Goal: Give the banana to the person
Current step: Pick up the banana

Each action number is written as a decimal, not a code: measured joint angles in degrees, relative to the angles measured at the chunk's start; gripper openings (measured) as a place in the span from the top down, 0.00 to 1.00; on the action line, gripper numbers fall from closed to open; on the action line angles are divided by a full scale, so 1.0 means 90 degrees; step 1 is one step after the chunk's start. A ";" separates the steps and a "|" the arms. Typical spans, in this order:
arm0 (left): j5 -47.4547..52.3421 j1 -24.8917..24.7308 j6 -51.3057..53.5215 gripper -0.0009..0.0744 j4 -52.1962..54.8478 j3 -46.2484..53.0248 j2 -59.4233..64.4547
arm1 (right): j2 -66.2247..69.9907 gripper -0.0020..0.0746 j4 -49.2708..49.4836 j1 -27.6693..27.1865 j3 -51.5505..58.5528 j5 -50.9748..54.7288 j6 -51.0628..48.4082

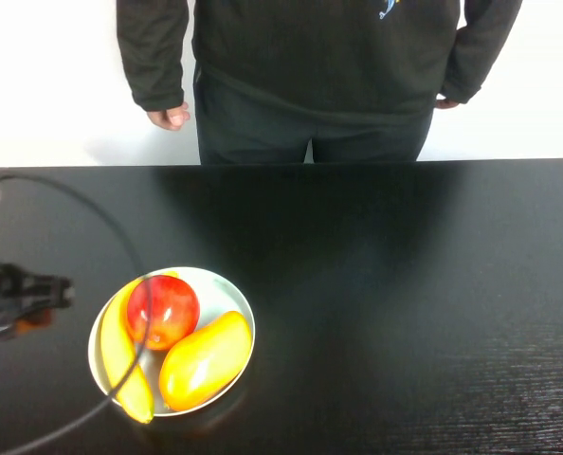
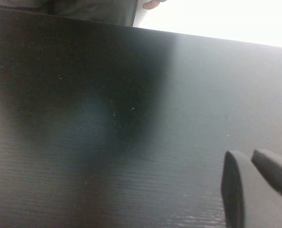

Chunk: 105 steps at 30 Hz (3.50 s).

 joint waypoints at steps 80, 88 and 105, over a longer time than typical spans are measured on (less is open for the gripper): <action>-0.1879 -0.0723 0.0142 0.43 0.0237 -0.0517 0.4414 | 0.0000 0.99 0.0000 0.0000 0.0000 0.0000 0.0000; -0.2061 -0.0723 0.0142 0.62 0.0237 -0.0549 0.4427 | 0.0000 0.99 0.0000 0.0000 0.0000 0.0000 0.0000; -0.1441 -0.0723 0.0076 0.62 0.0264 -0.0594 0.3204 | 0.0000 0.99 0.0000 0.0000 0.0000 0.0000 0.0000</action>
